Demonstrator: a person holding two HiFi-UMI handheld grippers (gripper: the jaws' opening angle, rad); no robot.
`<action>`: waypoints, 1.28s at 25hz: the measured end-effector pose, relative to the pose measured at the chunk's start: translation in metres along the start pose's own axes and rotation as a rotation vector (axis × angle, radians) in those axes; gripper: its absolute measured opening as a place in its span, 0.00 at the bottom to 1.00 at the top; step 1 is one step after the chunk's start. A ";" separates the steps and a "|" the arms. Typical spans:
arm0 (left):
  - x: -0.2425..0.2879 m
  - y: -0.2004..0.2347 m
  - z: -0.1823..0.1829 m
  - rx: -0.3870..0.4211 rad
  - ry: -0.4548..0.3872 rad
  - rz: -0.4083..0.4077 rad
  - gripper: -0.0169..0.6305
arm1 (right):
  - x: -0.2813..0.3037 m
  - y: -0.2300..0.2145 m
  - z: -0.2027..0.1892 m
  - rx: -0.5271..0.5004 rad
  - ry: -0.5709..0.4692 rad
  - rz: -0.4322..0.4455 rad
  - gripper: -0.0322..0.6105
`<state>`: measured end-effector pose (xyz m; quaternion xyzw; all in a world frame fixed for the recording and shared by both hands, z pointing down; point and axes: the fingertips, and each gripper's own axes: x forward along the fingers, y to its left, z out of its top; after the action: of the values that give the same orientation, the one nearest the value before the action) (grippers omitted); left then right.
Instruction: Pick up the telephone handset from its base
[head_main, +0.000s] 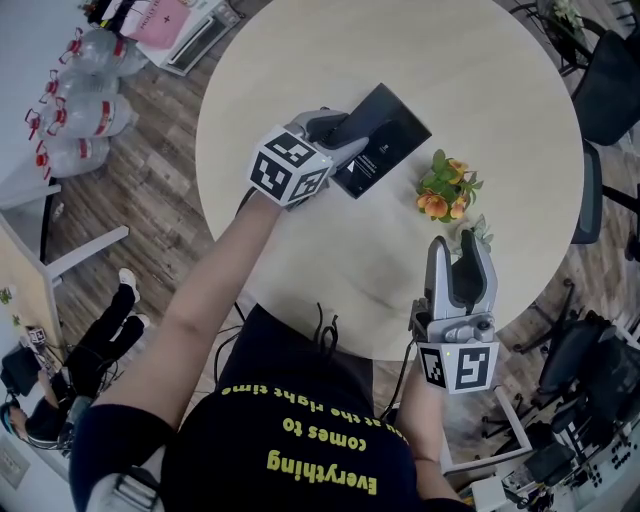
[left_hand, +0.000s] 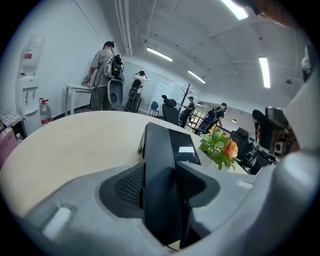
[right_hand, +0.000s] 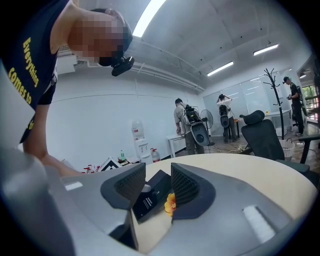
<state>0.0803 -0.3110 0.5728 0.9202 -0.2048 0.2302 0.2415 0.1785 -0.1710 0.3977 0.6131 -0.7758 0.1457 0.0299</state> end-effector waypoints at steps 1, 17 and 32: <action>-0.001 0.000 0.000 0.009 -0.001 0.009 0.34 | 0.000 0.000 0.000 0.000 0.001 0.000 0.31; -0.009 0.006 0.005 -0.056 0.003 -0.040 0.22 | -0.002 -0.001 -0.002 0.003 0.006 -0.001 0.31; -0.036 -0.003 0.031 -0.127 -0.101 -0.070 0.17 | -0.002 0.006 0.000 -0.004 0.001 0.008 0.31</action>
<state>0.0628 -0.3156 0.5294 0.9200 -0.1986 0.1613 0.2968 0.1735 -0.1681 0.3957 0.6100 -0.7785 0.1447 0.0309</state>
